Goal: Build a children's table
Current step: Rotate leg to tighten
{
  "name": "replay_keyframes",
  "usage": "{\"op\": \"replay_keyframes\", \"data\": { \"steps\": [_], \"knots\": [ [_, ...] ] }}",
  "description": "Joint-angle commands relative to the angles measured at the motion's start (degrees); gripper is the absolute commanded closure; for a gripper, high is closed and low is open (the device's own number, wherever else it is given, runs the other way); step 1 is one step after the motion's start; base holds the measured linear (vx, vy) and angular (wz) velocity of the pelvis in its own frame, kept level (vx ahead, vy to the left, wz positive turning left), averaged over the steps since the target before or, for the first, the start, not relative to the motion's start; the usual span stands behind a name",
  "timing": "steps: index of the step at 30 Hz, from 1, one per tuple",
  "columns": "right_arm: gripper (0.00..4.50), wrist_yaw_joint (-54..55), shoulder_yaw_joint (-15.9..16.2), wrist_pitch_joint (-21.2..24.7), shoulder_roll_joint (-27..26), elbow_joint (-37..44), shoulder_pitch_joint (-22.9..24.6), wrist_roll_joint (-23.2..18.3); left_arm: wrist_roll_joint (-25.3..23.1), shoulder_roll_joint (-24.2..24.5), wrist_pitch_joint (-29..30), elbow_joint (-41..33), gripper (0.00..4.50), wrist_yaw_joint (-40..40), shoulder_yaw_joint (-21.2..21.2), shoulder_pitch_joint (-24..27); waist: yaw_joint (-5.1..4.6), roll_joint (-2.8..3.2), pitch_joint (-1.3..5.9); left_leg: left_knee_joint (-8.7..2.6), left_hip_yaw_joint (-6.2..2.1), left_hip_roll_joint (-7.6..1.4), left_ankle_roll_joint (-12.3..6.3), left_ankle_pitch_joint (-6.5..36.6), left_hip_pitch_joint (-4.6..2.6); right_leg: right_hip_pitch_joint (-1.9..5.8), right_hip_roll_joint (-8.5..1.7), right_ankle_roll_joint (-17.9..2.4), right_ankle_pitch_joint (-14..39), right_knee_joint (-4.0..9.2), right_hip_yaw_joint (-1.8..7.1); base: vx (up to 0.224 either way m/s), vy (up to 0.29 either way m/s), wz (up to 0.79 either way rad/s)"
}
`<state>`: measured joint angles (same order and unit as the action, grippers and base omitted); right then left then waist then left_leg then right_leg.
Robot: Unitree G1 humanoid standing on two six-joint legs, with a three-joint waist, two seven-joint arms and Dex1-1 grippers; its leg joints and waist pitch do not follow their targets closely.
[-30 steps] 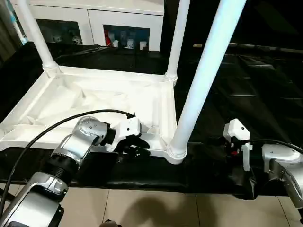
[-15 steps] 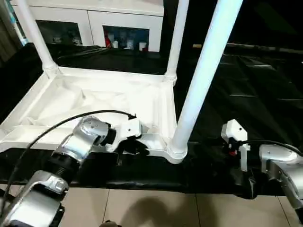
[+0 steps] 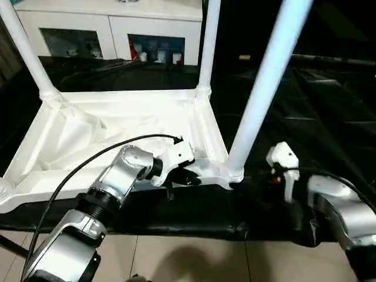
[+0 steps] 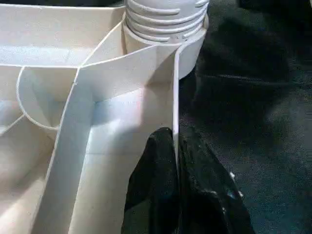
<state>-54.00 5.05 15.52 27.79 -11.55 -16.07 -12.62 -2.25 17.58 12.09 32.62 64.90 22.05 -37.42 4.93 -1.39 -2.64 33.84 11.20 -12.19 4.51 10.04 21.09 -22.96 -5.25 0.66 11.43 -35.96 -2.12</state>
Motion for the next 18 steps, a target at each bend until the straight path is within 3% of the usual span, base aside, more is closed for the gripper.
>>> {"op": "replay_keyframes", "data": {
  "steps": [1,5,18],
  "knots": [
    [0.04,0.2,0.4,-0.7,0.1,-1.3,-0.8,0.8,1.4,-0.2,-0.8,-1.6,4.5,1.7,-0.1,1.1,0.14,-0.62,3.67,-3.42,-0.35,-0.67,-2.62,10.1,-0.53,2.73,-2.07,-13.4,5.7,4.23,1.55,0.0,0.0,0.0],
    [0.04,-0.5,0.6,-1.7,-1.8,-5.1,-2.9,0.3,1.7,0.1,-1.2,-2.1,4.5,2.3,-0.4,1.3,0.08,-0.71,3.63,-3.4,-0.24,-0.66,-3.1,10.0,-0.48,2.7,-2.06,-13.9,5.4,4.22,1.55,0.0,0.0,0.0],
    [1.26,-2.3,2.1,-5.4,-3.2,-11.8,-5.9,1.7,1.4,0.4,-1.4,-1.7,4.5,2.6,-0.6,1.0,0.06,-0.51,3.59,-3.54,-0.29,-0.71,-2.67,10.7,-0.45,2.71,-2.13,-13.6,6.7,4.28,1.54,0.0,0.0,0.0]
  ]
}}
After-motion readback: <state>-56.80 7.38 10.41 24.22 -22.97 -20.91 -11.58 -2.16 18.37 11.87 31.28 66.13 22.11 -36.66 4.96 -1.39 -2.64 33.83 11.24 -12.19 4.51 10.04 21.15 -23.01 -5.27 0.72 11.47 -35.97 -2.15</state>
